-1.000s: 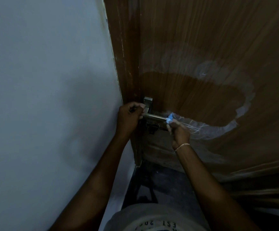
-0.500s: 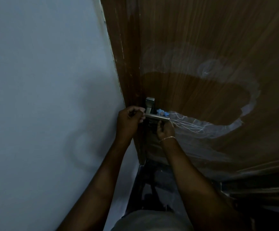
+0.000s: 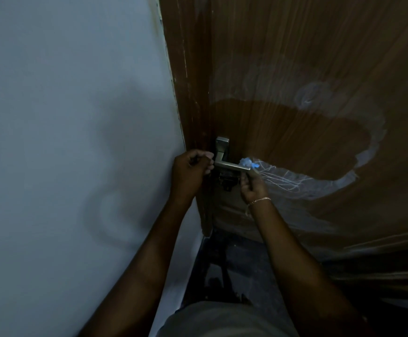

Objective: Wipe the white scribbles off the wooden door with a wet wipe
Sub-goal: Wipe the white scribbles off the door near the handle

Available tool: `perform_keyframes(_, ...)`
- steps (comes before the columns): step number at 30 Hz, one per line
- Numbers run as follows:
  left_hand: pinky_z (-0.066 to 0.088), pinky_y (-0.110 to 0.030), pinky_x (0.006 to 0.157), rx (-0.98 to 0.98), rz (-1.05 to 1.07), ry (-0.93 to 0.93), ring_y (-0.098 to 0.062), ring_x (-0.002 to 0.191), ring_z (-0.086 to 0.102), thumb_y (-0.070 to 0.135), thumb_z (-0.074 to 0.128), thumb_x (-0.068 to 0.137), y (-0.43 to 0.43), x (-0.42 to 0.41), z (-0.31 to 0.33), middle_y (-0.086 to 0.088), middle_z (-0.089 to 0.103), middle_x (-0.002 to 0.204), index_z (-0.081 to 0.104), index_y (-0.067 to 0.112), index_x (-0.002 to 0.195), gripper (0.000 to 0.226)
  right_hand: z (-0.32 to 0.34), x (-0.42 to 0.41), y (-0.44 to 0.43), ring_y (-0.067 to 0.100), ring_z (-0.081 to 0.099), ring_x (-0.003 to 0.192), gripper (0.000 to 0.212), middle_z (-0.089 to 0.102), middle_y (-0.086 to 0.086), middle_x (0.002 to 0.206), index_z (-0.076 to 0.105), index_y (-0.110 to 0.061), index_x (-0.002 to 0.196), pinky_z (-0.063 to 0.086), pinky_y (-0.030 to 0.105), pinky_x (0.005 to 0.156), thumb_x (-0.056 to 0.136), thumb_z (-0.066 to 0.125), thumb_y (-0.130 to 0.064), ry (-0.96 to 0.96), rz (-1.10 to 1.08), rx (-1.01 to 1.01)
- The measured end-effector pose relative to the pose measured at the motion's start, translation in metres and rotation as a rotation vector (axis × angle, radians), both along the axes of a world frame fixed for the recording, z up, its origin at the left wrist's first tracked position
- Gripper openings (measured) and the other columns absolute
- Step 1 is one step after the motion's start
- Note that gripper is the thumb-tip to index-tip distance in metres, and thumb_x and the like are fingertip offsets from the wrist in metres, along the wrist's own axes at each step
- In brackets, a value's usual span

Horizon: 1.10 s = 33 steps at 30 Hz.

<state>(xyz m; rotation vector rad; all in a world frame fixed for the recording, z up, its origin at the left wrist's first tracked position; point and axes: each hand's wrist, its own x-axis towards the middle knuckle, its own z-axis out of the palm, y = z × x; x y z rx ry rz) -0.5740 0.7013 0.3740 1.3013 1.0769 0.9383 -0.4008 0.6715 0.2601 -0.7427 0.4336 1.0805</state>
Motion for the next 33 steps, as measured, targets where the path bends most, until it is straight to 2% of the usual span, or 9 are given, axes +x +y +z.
perform_keyframes(5, 0.056, -0.027, 0.074, -0.007, 0.000, -0.006, -0.019, 0.080, 0.067, 0.005, 0.060, 0.095, 0.002, 0.001, 0.000, -0.011, 0.069, 0.087, 0.070, -0.003, 0.104, 0.015, 0.003, 0.005, -0.010, 0.009, 0.070, 0.064, 0.015, 0.072, 0.005, 0.069, 0.061, -0.005, 0.089, 0.057, 0.016, 0.061, 0.098, 0.051, 0.004, 0.065, -0.074, 0.031)
perform_keyframes(9, 0.056, -0.023, 0.071, -0.003, -0.019, 0.020, -0.017, 0.077, 0.067, 0.006, 0.060, 0.095, -0.001, 0.004, -0.001, -0.006, 0.070, 0.084, 0.070, 0.000, 0.103, 0.015, 0.015, 0.013, -0.003, 0.008, 0.068, 0.059, 0.011, 0.070, 0.004, 0.069, 0.061, -0.006, 0.086, 0.054, 0.015, 0.047, 0.095, 0.059, 0.000, 0.009, 0.041, -0.061)
perform_keyframes(13, 0.056, -0.023, 0.070, 0.002, -0.007, 0.018, -0.018, 0.077, 0.068, 0.005, 0.060, 0.095, 0.002, 0.003, -0.001, -0.008, 0.070, 0.084, 0.070, -0.002, 0.104, 0.015, 0.011, 0.029, -0.017, 0.009, 0.072, 0.061, 0.012, 0.069, 0.008, 0.088, 0.064, -0.003, 0.093, 0.058, 0.014, 0.060, 0.097, 0.054, 0.002, -0.063, -0.077, -0.048)
perform_keyframes(17, 0.057, -0.024, 0.071, -0.001, -0.009, 0.024, -0.017, 0.077, 0.068, 0.007, 0.061, 0.095, 0.003, 0.002, -0.004, -0.008, 0.070, 0.085, 0.071, 0.001, 0.102, 0.014, 0.004, 0.035, -0.024, 0.009, 0.069, 0.052, 0.013, 0.070, 0.004, 0.072, 0.061, -0.005, 0.086, 0.058, 0.016, 0.058, 0.097, 0.055, 0.001, -0.109, -0.004, -0.181)
perform_keyframes(19, 0.057, -0.025, 0.072, 0.003, -0.015, 0.027, -0.016, 0.078, 0.069, 0.009, 0.061, 0.095, 0.002, 0.004, -0.004, -0.006, 0.071, 0.085, 0.071, 0.004, 0.101, 0.013, 0.006, 0.039, -0.022, 0.009, 0.068, 0.062, 0.013, 0.070, 0.000, 0.069, 0.062, -0.009, 0.082, 0.056, 0.017, 0.059, 0.090, 0.063, 0.001, -0.381, -0.006, -0.307)
perform_keyframes(21, 0.057, -0.026, 0.073, 0.003, -0.014, 0.029, -0.016, 0.079, 0.069, 0.009, 0.061, 0.095, 0.003, 0.006, -0.004, -0.006, 0.071, 0.085, 0.071, 0.003, 0.102, 0.013, 0.007, 0.040, -0.023, 0.004, 0.064, 0.065, 0.015, 0.066, -0.001, 0.070, 0.063, -0.009, 0.079, 0.052, 0.019, 0.061, 0.082, 0.067, 0.005, -0.854, -0.179, -0.426)
perform_keyframes(24, 0.057, -0.028, 0.074, 0.004, -0.020, 0.041, -0.018, 0.080, 0.069, 0.009, 0.061, 0.095, 0.002, 0.010, -0.004, -0.006, 0.071, 0.086, 0.070, -0.001, 0.105, 0.017, -0.004, 0.035, -0.033, 0.007, 0.057, 0.073, 0.010, 0.063, 0.003, 0.079, 0.065, -0.003, 0.082, 0.048, 0.020, 0.073, 0.086, 0.060, 0.005, -1.477, -0.117, -0.542)
perform_keyframes(28, 0.057, -0.025, 0.073, -0.001, -0.025, 0.052, -0.015, 0.078, 0.068, 0.008, 0.060, 0.096, 0.000, 0.012, -0.005, -0.008, 0.070, 0.087, 0.069, -0.005, 0.109, 0.020, -0.007, 0.045, -0.045, 0.016, 0.061, 0.077, 0.016, 0.064, 0.001, 0.079, 0.063, -0.012, 0.080, 0.052, 0.031, 0.077, 0.087, 0.060, 0.002, -1.392, -0.138, -0.598)
perform_keyframes(33, 0.056, -0.028, 0.075, 0.003, -0.030, 0.061, -0.020, 0.081, 0.067, 0.006, 0.059, 0.096, -0.002, 0.014, -0.006, -0.015, 0.069, 0.092, 0.068, -0.008, 0.109, 0.021, -0.006, 0.053, -0.050, 0.012, 0.060, 0.078, 0.010, 0.069, 0.005, 0.085, 0.069, -0.010, 0.087, 0.048, 0.023, 0.073, 0.089, 0.062, -0.004, -1.722, -0.042, -0.669)
